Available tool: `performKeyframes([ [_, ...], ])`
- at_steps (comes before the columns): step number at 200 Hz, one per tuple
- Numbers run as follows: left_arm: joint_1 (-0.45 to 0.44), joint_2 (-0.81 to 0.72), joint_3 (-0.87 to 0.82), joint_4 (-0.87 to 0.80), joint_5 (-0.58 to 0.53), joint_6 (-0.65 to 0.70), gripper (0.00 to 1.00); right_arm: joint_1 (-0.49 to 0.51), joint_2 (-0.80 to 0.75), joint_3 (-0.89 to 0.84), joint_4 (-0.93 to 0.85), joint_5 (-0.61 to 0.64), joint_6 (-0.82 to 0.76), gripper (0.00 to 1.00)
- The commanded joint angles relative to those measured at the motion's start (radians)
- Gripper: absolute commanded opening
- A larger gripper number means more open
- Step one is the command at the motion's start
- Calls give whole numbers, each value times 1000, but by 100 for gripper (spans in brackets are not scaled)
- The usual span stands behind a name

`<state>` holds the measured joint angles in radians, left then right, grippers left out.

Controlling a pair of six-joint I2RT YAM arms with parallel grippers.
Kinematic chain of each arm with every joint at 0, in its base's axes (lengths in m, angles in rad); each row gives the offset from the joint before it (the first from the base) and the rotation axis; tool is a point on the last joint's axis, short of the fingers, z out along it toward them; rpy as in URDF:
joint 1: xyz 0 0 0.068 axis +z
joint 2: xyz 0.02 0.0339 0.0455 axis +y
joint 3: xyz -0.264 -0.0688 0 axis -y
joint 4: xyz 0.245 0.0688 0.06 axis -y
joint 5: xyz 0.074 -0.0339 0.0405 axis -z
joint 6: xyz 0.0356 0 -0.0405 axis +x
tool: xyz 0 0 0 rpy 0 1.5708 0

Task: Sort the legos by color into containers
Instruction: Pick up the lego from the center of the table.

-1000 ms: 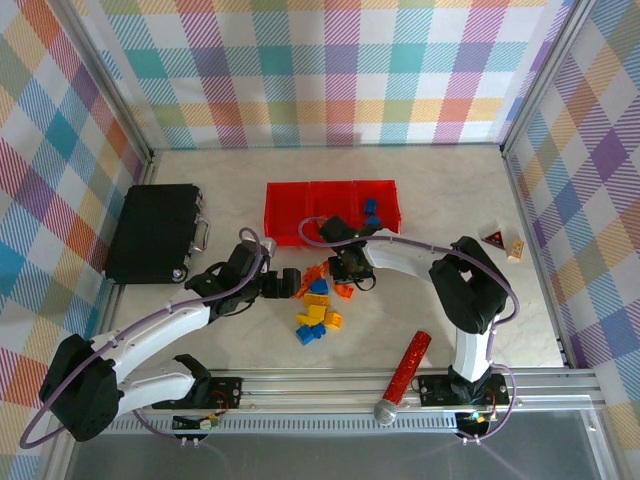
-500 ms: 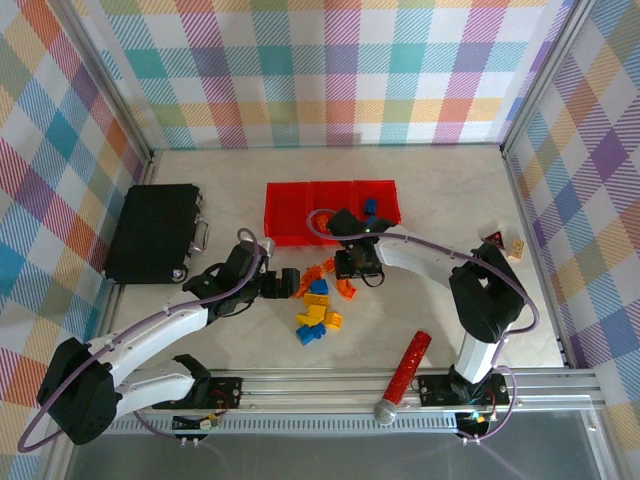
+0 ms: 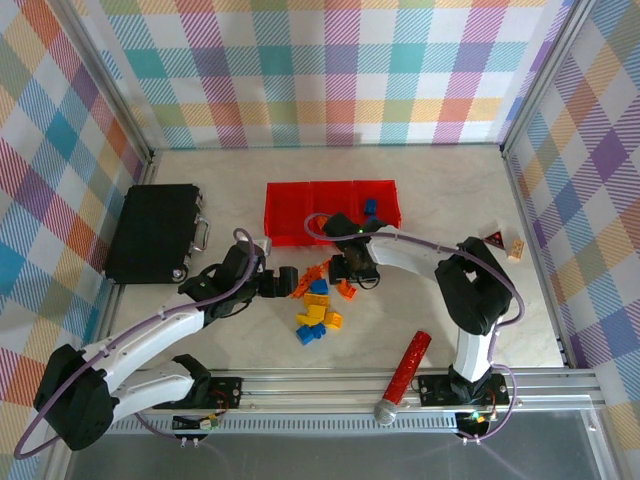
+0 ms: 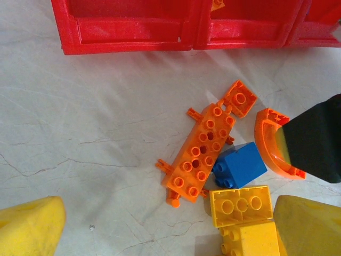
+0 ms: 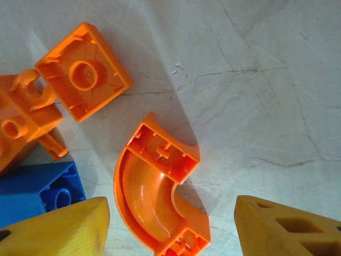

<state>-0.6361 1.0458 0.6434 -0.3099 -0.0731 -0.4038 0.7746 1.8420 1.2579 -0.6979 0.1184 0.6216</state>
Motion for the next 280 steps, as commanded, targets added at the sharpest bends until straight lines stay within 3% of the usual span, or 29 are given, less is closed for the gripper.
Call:
performKeyframes([
  [1,10,-26,-19,-16,-21,-9,99,8,27,43,-17,-12,15,64],
  [118,13,-36,-29,-17,-22,-2,100,20,120,98,-57,14,-4,63],
  [280,14,-41,-37,-18,-24,-8,99,20,184,73,-98,115,-16,46],
])
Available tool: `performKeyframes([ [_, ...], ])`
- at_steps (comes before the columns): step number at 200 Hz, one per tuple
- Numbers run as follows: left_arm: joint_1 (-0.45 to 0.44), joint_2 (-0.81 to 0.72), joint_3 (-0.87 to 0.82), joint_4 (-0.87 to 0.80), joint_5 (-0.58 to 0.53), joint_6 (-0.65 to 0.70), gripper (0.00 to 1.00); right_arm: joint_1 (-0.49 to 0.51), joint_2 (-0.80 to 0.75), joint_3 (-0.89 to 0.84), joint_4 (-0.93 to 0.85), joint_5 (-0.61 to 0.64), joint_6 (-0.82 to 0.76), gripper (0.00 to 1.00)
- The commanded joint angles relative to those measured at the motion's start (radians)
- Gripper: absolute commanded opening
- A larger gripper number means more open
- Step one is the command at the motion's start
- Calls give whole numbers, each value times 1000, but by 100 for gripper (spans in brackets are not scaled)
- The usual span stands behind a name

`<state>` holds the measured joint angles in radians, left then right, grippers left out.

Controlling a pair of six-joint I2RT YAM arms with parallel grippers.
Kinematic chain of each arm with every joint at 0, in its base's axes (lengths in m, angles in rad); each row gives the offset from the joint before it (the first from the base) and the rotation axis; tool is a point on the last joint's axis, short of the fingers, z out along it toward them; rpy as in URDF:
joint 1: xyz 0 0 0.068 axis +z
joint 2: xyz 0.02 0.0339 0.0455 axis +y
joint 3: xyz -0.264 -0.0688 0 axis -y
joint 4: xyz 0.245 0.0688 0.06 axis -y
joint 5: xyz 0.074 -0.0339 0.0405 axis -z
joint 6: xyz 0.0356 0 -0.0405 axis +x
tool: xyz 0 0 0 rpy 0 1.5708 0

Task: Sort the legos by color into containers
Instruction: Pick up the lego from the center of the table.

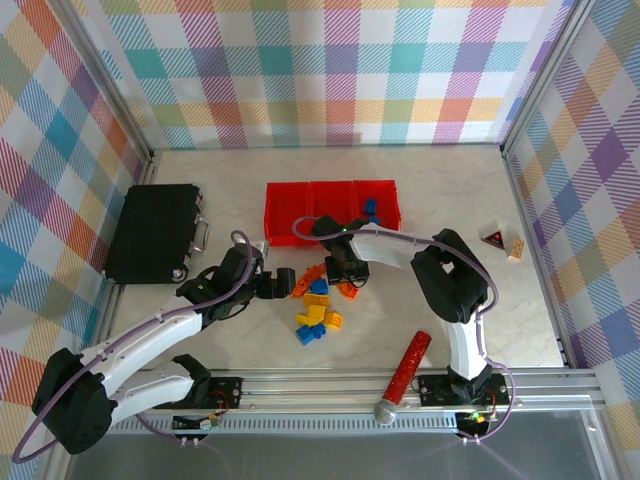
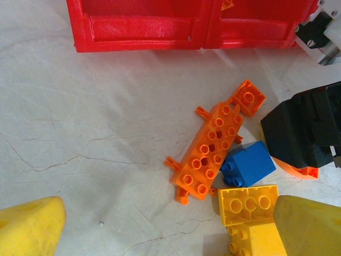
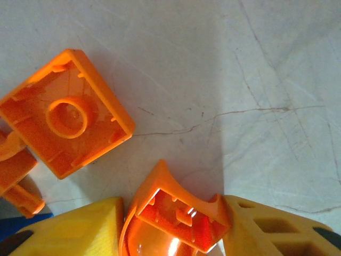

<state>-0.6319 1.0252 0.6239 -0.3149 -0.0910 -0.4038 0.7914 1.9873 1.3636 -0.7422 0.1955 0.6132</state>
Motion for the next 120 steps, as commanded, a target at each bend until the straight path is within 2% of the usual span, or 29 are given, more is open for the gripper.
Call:
performKeyframes([
  [1,10,-21,-18,-13,-6,-8,100,3,39,-33,-54,39,-8,46],
  [47,10,-26,-18,-16,-7,-8,100,3,24,-42,-40,40,-12,33],
  [120,10,-80,-16,-36,-27,-6,100,-1,-146,-9,-45,59,-66,26],
])
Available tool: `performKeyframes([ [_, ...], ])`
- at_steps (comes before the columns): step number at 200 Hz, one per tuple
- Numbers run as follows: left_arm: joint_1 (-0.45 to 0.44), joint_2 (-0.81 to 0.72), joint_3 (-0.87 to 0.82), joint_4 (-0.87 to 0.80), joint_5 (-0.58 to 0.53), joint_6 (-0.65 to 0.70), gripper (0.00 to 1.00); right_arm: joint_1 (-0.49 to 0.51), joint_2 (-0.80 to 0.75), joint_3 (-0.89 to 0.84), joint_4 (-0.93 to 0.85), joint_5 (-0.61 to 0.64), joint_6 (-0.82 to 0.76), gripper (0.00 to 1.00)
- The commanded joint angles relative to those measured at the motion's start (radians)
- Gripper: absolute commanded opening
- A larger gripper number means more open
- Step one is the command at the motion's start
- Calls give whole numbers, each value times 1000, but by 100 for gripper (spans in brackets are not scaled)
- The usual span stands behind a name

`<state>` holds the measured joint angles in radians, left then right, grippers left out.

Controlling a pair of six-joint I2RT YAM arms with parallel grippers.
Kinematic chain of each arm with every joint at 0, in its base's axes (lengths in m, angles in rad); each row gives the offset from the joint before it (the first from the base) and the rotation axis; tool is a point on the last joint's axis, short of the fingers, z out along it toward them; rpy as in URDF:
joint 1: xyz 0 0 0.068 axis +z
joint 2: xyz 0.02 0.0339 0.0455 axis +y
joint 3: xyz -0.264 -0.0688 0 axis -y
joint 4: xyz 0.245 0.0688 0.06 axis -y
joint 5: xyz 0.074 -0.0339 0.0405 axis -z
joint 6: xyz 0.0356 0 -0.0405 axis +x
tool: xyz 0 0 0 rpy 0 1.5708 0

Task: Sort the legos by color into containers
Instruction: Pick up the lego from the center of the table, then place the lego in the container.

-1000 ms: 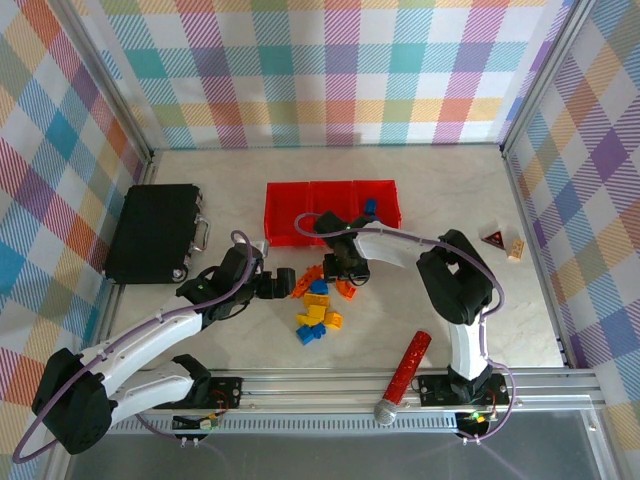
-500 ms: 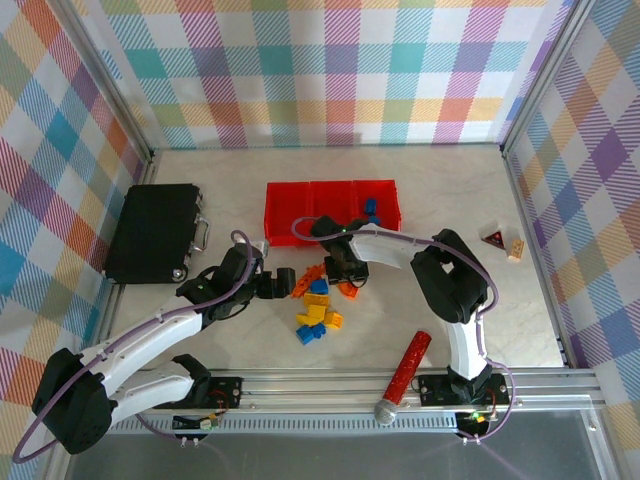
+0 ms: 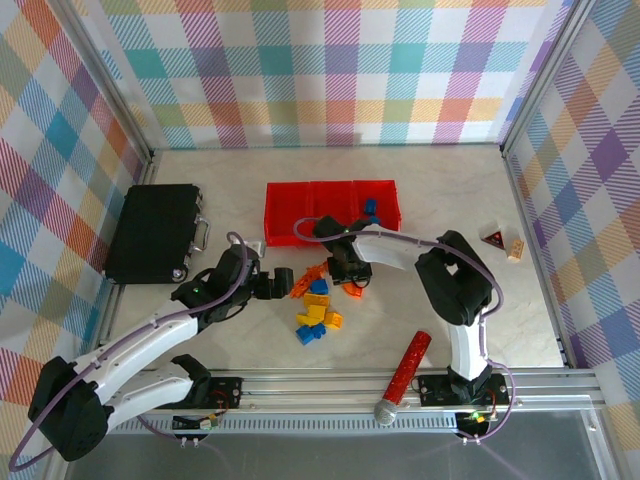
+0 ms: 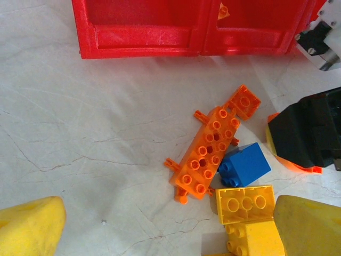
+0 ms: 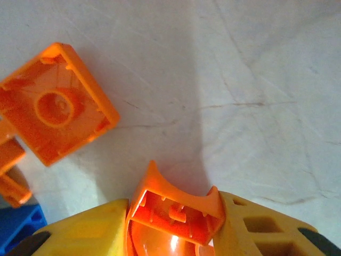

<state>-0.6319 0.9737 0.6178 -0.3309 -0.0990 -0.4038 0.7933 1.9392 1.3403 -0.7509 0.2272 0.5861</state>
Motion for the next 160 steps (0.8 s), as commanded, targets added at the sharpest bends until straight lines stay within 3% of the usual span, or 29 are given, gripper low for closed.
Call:
performKeyframes([
  [1,10,-29,-10,-21,-20,-6,99,-3,-100,16,-37,27,-39,26],
  [56,11,-58,-10,-26,-27,-6,100,-47,-156,164,-41,10,-107,26],
  [160,11,-158,-7,-86,-52,-4,100,-185,141,627,-44,-106,-256,24],
])
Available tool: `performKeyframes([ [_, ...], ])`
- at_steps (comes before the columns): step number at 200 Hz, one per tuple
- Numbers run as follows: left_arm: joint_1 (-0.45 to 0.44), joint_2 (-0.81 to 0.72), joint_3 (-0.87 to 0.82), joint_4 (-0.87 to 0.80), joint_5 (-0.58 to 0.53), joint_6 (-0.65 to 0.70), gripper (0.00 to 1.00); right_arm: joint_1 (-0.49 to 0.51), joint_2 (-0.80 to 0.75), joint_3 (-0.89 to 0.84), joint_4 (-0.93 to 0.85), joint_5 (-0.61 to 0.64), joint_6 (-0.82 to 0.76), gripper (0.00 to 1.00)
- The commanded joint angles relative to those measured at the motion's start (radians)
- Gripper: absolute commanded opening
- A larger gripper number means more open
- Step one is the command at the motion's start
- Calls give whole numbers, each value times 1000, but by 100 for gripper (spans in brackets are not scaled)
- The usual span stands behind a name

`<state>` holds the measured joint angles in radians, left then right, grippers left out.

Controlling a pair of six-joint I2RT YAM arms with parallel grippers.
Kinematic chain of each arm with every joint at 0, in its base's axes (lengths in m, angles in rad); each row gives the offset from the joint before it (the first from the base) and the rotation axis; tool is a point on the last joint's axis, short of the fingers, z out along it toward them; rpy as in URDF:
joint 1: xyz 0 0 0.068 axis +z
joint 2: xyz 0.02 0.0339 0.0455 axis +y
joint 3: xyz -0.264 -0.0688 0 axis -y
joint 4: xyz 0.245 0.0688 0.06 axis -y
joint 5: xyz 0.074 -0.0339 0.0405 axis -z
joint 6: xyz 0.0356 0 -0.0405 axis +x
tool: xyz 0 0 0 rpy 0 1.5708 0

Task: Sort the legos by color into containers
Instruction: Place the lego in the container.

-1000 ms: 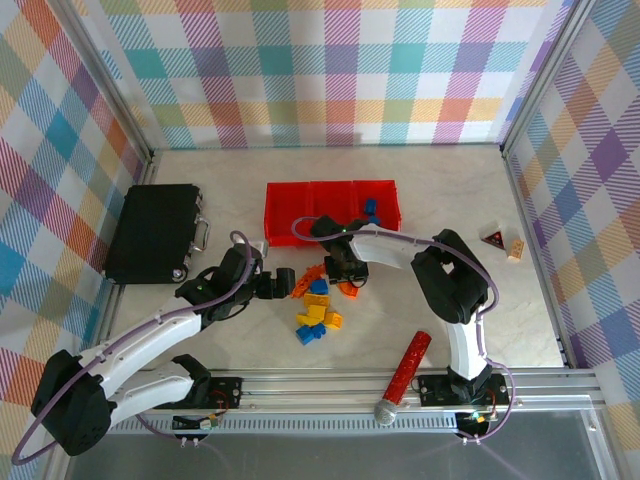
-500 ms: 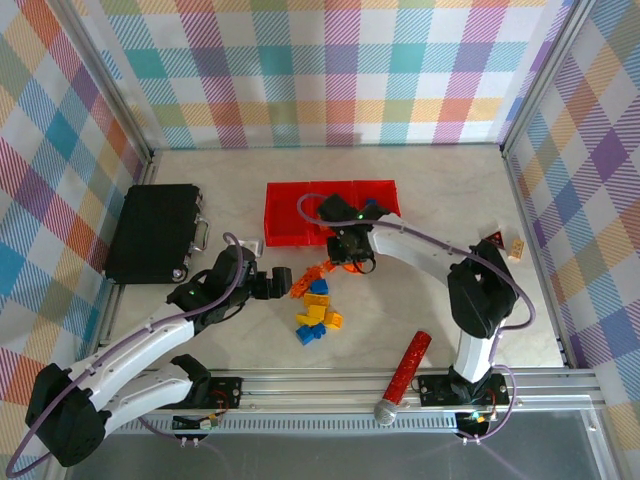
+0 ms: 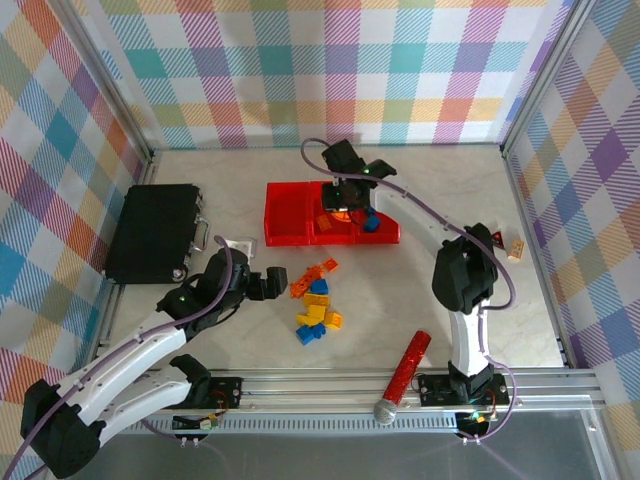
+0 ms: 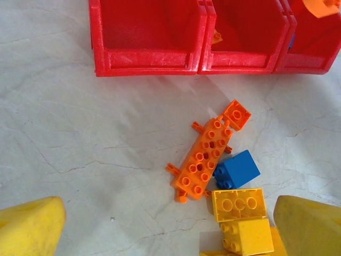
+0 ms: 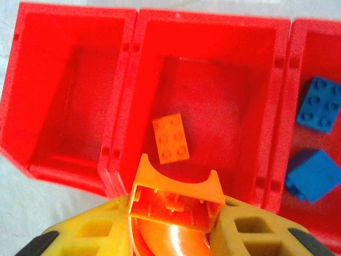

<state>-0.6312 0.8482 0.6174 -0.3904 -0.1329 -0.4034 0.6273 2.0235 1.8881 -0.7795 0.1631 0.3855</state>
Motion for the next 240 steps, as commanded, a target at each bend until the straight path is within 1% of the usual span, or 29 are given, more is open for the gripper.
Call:
performKeyframes([
  [1,10,-34,-7,-27,-17,-5,100,-19,61,84,-14,-45,-55,24],
  [38,10,-57,-11,-24,-16,-11,99,-35,138,127,45,-121,-74,24],
  [97,9,-70,-9,-47,-25,-15,100,-49,239,157,81,-152,-66,25],
  [130,9,-84,-15,-61,-37,-17,100,-64,265,164,82,-161,-49,30],
  [143,9,-84,-16,-65,-40,-17,100,-69,267,163,81,-167,-41,36],
  [190,9,-83,-13,-61,-39,-17,100,-70,251,165,78,-172,-37,48],
  [211,10,-82,-15,-61,-36,-17,100,-72,244,170,67,-169,-31,50],
  [240,9,-81,-13,-65,-35,-23,100,-72,229,179,53,-194,-29,50],
])
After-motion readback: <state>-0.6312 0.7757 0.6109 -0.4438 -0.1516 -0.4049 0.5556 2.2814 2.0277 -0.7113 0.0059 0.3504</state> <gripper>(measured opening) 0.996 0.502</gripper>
